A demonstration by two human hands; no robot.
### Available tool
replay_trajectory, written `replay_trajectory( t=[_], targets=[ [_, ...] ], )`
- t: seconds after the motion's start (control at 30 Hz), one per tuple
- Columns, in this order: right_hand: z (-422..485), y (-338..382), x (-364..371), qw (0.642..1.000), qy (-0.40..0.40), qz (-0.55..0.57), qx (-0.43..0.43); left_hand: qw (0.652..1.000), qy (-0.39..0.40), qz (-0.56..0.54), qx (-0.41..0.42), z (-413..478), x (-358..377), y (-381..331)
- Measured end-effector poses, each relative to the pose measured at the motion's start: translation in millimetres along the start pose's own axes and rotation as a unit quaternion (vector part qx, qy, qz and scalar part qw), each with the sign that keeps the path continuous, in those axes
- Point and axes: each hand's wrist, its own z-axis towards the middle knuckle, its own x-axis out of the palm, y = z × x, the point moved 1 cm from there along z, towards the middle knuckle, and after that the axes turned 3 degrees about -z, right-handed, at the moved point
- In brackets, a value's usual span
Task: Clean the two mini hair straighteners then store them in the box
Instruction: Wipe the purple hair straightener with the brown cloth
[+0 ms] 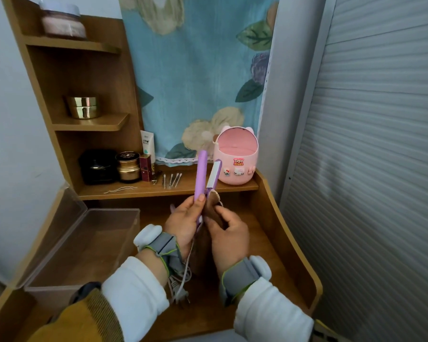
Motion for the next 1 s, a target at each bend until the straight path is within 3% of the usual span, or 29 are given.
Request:
replay_trajectory(
  t=[0.1,0.23,0.37,0.47,0.7,0.8,0.93,1.0],
  targets=[
    [7.2,4.3,-6.3,0.987,-0.036,-0.137,-0.075,1.000,0.007,0.028,0.006,-4.6,0.2,-2.0],
    [26.8,18.6,-14.4,0.983,-0.085,-0.143,-0.082,0.996,0.025,0.087,0.026,-12.3,2.8,-2.5],
    [20.7,18.5,-6.2,0.973,-0.008,-0.179,-0.143,0.994,0.001,0.104,0.044,-12.3,3.6,-5.0],
    [16.5,12.3,-6.2,0.977,0.016,-0.176,-0.123,0.993,-0.034,0.105,0.037,-10.0,0.8,1.3],
    [6.1,14.6,-3.3,0.971,-0.029,-0.181,-0.156,0.993,-0.063,0.092,0.049,-6.7,4.9,6.8],
    [-5.6,8.2,0.4,0.976,-0.018,-0.139,-0.168,0.995,-0.092,0.033,0.033,2.8,-0.2,8.0],
    [-14.8,6.3,-3.2,0.989,0.043,-0.061,-0.129,0.992,-0.105,-0.065,-0.003,2.2,-1.3,5.1],
    [-7.6,5.8,-10.1,0.997,0.011,-0.033,-0.070,0.990,-0.113,-0.084,-0.027,4.2,-3.8,4.7]
  ],
)
